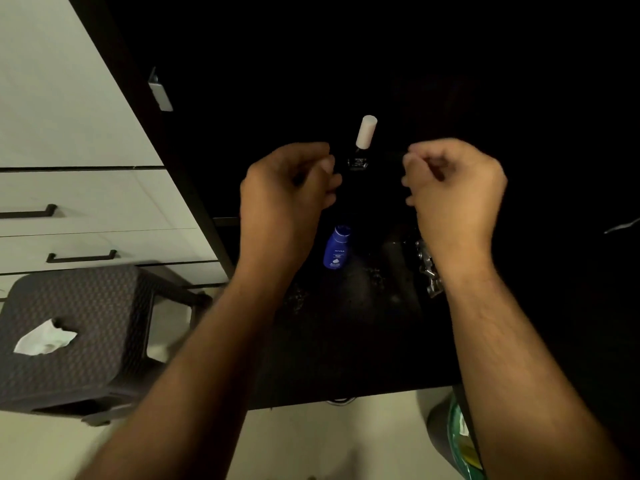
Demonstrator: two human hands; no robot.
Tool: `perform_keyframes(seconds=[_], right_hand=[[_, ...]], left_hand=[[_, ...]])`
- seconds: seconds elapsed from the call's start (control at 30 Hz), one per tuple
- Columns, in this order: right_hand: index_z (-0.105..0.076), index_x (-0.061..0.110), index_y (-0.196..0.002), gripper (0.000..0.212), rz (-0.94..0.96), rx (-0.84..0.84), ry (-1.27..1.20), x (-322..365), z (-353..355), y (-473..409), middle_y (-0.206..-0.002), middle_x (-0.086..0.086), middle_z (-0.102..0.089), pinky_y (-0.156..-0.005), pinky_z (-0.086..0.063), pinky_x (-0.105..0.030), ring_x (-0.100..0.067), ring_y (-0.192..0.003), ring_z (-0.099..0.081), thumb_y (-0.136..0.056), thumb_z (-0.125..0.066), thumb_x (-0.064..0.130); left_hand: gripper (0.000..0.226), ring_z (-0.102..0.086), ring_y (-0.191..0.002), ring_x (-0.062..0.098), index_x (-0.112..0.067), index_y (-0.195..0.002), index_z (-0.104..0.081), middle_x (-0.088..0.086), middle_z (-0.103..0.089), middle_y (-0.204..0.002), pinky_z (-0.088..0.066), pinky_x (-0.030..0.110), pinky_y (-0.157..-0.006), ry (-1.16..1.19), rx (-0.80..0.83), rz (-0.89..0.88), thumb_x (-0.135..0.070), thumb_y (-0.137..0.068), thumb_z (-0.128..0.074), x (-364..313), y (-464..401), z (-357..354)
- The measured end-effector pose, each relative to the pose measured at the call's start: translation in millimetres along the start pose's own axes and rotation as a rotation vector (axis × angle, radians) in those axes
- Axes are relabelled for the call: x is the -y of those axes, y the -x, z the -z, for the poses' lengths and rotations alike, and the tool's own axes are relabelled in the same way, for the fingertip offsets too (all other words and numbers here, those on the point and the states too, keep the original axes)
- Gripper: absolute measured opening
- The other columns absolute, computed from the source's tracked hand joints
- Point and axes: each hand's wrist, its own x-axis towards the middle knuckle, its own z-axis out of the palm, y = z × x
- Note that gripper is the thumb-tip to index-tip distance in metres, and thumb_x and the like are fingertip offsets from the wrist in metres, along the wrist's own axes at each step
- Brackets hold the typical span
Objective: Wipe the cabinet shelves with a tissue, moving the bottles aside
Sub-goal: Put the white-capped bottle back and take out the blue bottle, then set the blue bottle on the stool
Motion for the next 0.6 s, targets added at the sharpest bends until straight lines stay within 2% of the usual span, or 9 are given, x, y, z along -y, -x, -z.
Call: perform_keyframes(seconds=[0.07,0.17,0.3,0.4,0.47,0.53,0.6], right_hand=[[-0.073,0.030,-0.086,0.011,-0.030,-0.026,-0.050,-5,9,30,-0.074,0.005,-0.069,-0.059,-0.055,-0.047,-0.020,-0.067,-0.068,-0.085,-0.065,0.023],[-0.072,0.032,-0.087,0.015,-0.158,0.066,-0.099,-27,8,82,-0.075,0.002,-0.068,-0.060,-0.056,-0.047,-0.022,-0.069,-0.067,-0.086,-0.066,0.019],[-0.072,0.029,-0.085,0.016,-0.427,0.210,-0.071,-76,-7,126,-0.076,0.003,-0.071,-0.067,-0.059,-0.047,-0.016,-0.073,-0.070,-0.087,-0.069,0.014],[-0.072,0.025,-0.088,0.016,-0.573,0.324,-0.025,-112,-20,130,-0.080,0.004,-0.073,-0.071,-0.060,-0.045,-0.015,-0.077,-0.071,-0.087,-0.070,0.009],[-0.072,0.018,-0.096,0.015,-0.623,0.384,0.008,-131,-32,121,-0.084,0.002,-0.072,-0.074,-0.060,-0.045,-0.020,-0.081,-0.071,-0.086,-0.069,0.007],[-0.070,0.015,-0.102,0.019,-0.640,0.418,0.034,-145,-45,106,-0.087,0.000,-0.071,-0.078,-0.060,-0.046,-0.017,-0.082,-0.070,-0.087,-0.069,0.003],[-0.067,0.013,-0.110,0.025,-0.657,0.438,0.032,-152,-59,88,-0.094,0.000,-0.069,-0.083,-0.059,-0.045,-0.014,-0.085,-0.068,-0.087,-0.068,0.002]], left_hand=[[0.017,-0.071,-0.090,0.010,-0.022,-0.109,-0.064,-0.002,-0.072,-0.098,-0.057,0.024,-0.074,0.036,0.013,0.034,-0.015,-0.095,-0.059,9,37,5],[0.019,-0.070,-0.089,0.006,-0.032,-0.102,-0.064,-0.010,-0.072,-0.097,-0.057,0.021,-0.071,-0.003,0.044,0.174,-0.017,-0.091,-0.059,44,82,11],[0.019,-0.068,-0.090,0.002,-0.035,-0.105,-0.062,-0.009,-0.069,-0.101,-0.058,0.025,-0.073,-0.224,0.109,0.335,-0.022,-0.092,-0.059,114,100,21],[0.022,-0.065,-0.089,0.002,-0.031,-0.113,-0.062,-0.012,-0.067,-0.103,-0.057,0.028,-0.080,-0.420,0.154,0.315,-0.026,-0.093,-0.058,159,89,24],[0.028,-0.061,-0.094,0.001,-0.024,-0.121,-0.061,-0.006,-0.066,-0.112,-0.052,0.021,-0.081,-0.529,0.205,0.252,-0.023,-0.094,-0.056,178,71,20],[0.032,-0.057,-0.099,0.001,-0.020,-0.127,-0.059,-0.002,-0.064,-0.121,-0.046,0.017,-0.084,-0.585,0.226,0.216,-0.019,-0.095,-0.058,190,46,13],[0.036,-0.057,-0.108,0.005,-0.017,-0.130,-0.057,0.001,-0.062,-0.126,-0.047,0.021,-0.090,-0.575,0.209,0.207,-0.017,-0.094,-0.060,198,25,4]])
